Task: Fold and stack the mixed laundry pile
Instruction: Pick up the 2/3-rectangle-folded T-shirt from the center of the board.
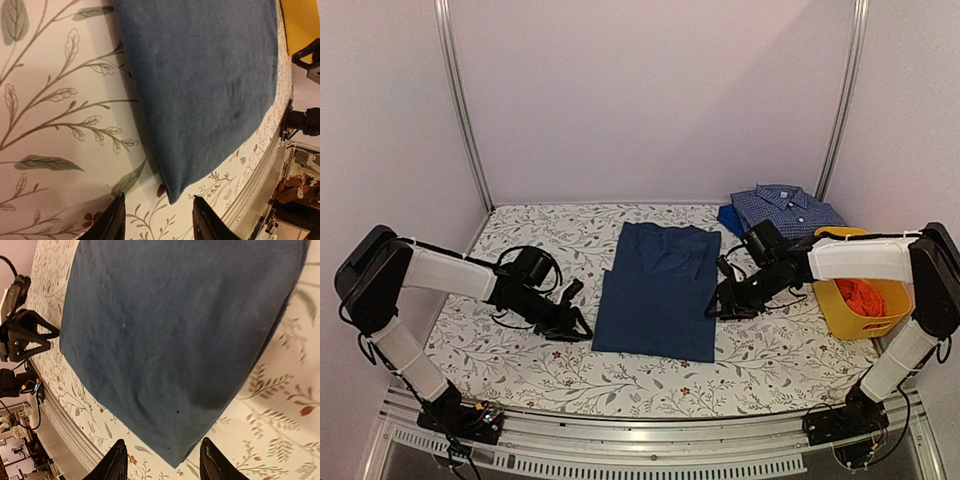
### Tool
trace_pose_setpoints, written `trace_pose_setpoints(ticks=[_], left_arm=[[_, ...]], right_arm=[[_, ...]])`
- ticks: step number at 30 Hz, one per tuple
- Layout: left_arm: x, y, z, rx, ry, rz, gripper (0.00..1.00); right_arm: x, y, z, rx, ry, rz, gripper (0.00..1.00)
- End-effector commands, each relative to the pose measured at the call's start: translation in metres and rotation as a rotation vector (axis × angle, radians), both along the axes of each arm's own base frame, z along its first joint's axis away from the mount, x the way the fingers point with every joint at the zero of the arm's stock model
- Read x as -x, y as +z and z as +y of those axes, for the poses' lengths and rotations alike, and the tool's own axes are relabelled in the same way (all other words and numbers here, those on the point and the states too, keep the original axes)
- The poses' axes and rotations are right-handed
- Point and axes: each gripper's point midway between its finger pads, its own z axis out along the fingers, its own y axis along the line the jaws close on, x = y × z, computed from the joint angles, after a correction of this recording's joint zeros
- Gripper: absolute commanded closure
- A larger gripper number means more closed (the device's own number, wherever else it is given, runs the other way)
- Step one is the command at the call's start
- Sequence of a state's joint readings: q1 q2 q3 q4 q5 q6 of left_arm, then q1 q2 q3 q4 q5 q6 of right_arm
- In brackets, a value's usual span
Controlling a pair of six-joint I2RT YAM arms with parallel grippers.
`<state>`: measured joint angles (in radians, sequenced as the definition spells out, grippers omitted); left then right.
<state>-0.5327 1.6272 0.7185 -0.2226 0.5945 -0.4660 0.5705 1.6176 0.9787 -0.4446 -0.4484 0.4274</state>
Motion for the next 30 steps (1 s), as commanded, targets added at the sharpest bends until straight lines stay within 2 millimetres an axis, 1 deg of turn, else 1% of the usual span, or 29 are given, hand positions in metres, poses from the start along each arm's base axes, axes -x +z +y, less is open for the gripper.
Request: trace_pose_setpoints(ticks=[1, 2, 4, 6, 10, 15, 18, 22, 24, 28, 29, 30], left_arm=[[0.017, 0.007, -0.018, 0.07, -0.054, -0.006, 0.56], [0.02, 0.006, -0.02, 0.073, -0.058, -0.001, 0.57], [0.025, 0.004, -0.022, 0.07, -0.063, 0.005, 0.57], [0.028, 0.001, -0.023, 0.06, -0.059, 0.006, 0.57], [0.028, -0.005, -0.022, 0.04, -0.048, 0.009, 0.59], [0.025, -0.01, -0.022, 0.023, -0.043, 0.007, 0.62], [0.025, -0.013, -0.023, 0.02, -0.05, 0.01, 0.67], [0.027, -0.017, -0.024, 0.015, -0.068, 0.01, 0.72], [0.028, -0.017, -0.025, 0.017, -0.076, 0.006, 0.79], [0.039, -0.01, -0.027, 0.034, -0.114, 0.012, 0.97], [0.043, -0.007, -0.027, 0.035, -0.121, 0.01, 1.0], [0.047, -0.004, -0.026, 0.033, -0.127, 0.009, 1.0]], right_arm=[[0.046, -0.003, 0.023, -0.103, -0.02, 0.105, 0.52], [0.056, -0.008, 0.024, -0.101, -0.033, 0.13, 0.53], [0.069, -0.015, 0.022, -0.09, -0.05, 0.149, 0.53], [0.079, -0.021, 0.022, -0.084, -0.065, 0.169, 0.53], [0.09, -0.036, 0.027, -0.067, -0.066, 0.2, 0.53], [0.1, -0.062, 0.023, -0.006, -0.077, 0.246, 0.54], [0.103, -0.072, 0.019, 0.021, -0.09, 0.266, 0.6], [0.104, -0.076, 0.015, 0.048, -0.103, 0.27, 0.66], [0.106, -0.077, 0.013, 0.057, -0.102, 0.272, 0.73], [0.113, -0.078, 0.009, 0.071, -0.09, 0.279, 0.88], [0.115, -0.077, 0.009, 0.073, -0.086, 0.28, 0.93], [0.118, -0.077, 0.008, 0.074, -0.082, 0.279, 0.97]])
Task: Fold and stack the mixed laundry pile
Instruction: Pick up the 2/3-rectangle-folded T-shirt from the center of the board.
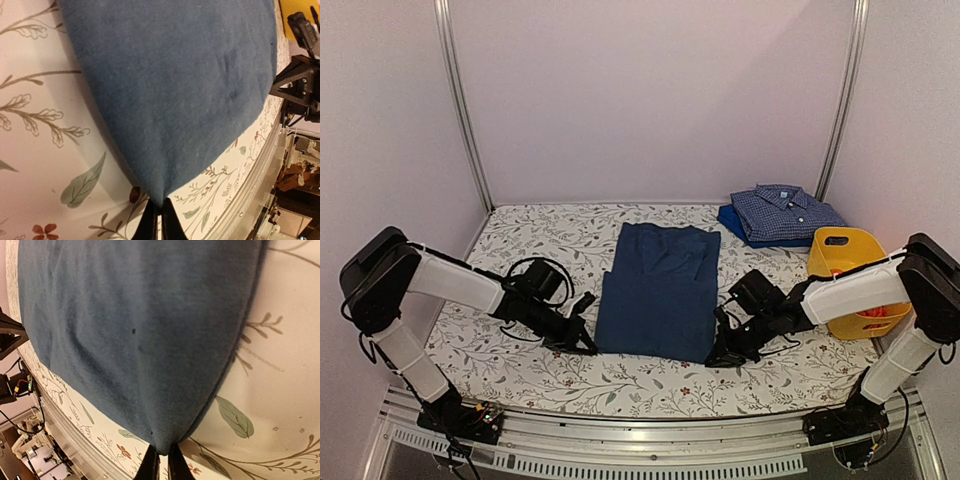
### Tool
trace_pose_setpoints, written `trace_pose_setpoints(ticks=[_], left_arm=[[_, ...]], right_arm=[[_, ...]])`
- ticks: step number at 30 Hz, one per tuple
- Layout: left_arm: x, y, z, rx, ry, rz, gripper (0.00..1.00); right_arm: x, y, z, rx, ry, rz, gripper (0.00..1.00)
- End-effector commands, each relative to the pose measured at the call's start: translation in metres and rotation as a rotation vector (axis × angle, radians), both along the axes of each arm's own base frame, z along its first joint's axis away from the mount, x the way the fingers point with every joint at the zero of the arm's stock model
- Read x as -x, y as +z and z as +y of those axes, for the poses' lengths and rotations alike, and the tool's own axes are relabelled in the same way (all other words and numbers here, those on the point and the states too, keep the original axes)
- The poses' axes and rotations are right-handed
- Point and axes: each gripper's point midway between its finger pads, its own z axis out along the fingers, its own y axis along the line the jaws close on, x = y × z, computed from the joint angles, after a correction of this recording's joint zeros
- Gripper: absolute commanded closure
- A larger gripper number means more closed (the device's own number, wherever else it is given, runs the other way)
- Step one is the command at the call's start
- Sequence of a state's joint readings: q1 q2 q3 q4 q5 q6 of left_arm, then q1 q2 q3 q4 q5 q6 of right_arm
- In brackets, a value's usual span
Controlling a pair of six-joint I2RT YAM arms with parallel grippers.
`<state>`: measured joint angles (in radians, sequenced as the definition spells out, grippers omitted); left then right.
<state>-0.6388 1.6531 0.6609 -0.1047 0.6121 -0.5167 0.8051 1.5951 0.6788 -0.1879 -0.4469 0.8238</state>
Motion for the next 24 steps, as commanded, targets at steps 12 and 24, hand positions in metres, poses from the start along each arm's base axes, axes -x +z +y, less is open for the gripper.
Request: trace_pose_setpoints(ticks=[12, 24], left_arm=[[0.086, 0.047, 0.007, 0.046, -0.058, 0.054, 1.0], [-0.008, 0.114, 0.016, 0.04, 0.12, -0.101, 1.0]], right_arm=[[0.081, 0.028, 0.001, 0.033, 0.09, 0.067, 1.0], [0.024, 0.086, -0.003, -0.046, -0.048, -0.031, 1.0]])
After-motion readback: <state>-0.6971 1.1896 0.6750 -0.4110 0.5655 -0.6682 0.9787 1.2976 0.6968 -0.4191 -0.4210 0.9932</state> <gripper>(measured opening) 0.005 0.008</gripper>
